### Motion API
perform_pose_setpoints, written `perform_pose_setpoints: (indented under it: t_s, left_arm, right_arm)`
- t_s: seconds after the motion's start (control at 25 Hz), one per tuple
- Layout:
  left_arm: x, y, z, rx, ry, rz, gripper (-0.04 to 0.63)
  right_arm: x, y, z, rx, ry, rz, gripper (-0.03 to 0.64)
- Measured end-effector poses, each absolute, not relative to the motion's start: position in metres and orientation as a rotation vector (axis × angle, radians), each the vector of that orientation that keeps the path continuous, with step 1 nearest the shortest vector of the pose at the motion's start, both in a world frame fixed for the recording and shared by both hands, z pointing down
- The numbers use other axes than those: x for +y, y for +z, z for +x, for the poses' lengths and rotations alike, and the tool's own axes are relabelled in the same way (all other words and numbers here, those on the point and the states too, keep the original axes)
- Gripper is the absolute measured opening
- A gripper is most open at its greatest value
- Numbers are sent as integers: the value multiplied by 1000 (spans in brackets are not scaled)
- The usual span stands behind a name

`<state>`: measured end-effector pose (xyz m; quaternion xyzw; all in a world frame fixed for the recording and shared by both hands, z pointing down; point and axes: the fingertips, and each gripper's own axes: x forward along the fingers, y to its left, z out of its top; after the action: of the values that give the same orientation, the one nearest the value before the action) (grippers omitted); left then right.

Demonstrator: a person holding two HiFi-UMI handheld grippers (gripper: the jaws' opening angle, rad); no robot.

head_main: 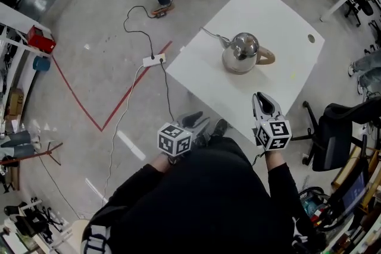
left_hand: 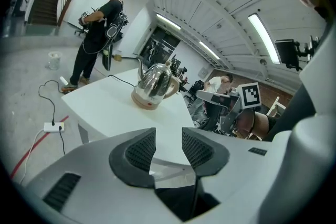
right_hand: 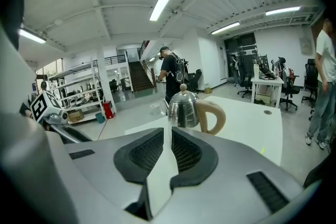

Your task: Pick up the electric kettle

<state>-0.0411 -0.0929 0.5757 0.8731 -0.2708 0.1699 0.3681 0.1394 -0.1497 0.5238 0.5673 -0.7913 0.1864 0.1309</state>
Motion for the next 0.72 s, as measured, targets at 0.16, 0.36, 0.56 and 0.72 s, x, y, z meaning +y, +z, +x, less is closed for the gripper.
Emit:
perform_pose_setpoints:
  t_s: [0.16, 0.36, 0.56, 0.72]
  left_arm:
    - [-133, 559, -24, -760, 409, 2274, 169]
    - [-172, 535, -14, -823, 396, 2354, 169]
    - [-208, 522, -11, -877, 373, 2378, 169]
    - [-244, 514, -7, -890, 351, 2415, 169]
  right_arm:
    - [-193, 521, 175, -2317, 502, 1637, 91]
    - [-235, 526, 213, -2301, 464, 1622, 145]
    - [-266, 527, 234, -2284, 413, 1585, 176]
    - [-279, 532, 240, -2264, 419, 1599, 184]
